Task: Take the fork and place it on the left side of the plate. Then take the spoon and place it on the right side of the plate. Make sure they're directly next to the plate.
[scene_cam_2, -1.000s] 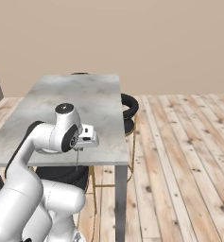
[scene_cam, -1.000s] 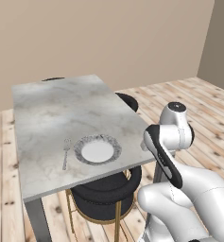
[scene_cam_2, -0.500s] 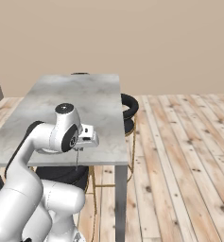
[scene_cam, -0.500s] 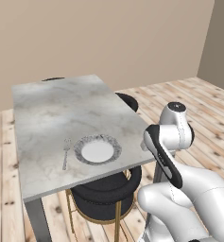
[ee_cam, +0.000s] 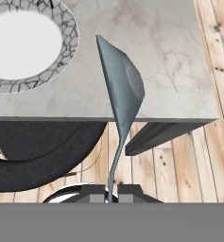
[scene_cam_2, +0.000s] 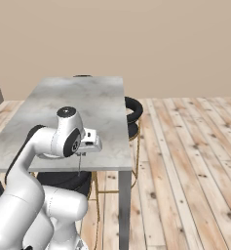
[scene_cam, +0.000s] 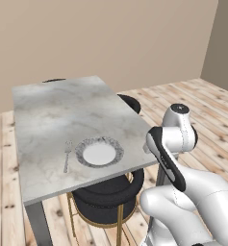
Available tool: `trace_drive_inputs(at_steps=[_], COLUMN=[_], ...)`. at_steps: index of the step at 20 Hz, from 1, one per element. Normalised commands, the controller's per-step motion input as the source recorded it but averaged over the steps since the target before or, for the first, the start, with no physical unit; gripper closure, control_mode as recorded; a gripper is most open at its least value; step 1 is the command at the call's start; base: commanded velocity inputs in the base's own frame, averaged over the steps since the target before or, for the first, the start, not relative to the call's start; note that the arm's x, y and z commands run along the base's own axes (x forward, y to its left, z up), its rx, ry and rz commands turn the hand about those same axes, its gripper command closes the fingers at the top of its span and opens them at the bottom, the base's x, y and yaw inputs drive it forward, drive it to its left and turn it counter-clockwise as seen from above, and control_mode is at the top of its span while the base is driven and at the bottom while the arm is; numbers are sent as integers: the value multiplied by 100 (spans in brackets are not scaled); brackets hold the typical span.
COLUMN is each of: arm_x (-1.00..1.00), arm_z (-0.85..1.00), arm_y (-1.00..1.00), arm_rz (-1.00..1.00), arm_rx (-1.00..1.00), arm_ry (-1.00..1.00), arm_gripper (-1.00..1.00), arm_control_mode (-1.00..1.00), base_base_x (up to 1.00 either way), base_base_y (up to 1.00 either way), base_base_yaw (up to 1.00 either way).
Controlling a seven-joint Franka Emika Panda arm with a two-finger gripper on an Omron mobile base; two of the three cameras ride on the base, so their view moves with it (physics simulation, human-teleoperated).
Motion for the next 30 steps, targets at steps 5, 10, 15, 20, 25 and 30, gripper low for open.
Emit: trace_drive_inputs(at_steps=[5, 10, 15, 20, 25, 30], arm_x=[0, 0, 0, 5, 48, 58], arm_z=[0, 0, 0, -1, -2, 0], arm_y=[0, 0, 0, 4, 2, 9], arm_rz=[0, 0, 0, 0, 10, 15], arm_rx=[0, 0, 0, -1, 1, 7], arm_ry=[0, 0, 0, 0, 0, 3], arm_gripper=[100, 100, 100, 100, 100, 100], arm_control_mode=[-100, -100, -100, -100, -100, -100], base_base_x=[0, 0, 0, 0, 0, 0], base_base_y=[0, 0, 0, 0, 0, 0], base_base_yaw=[0, 0, 0, 0, 0, 0])
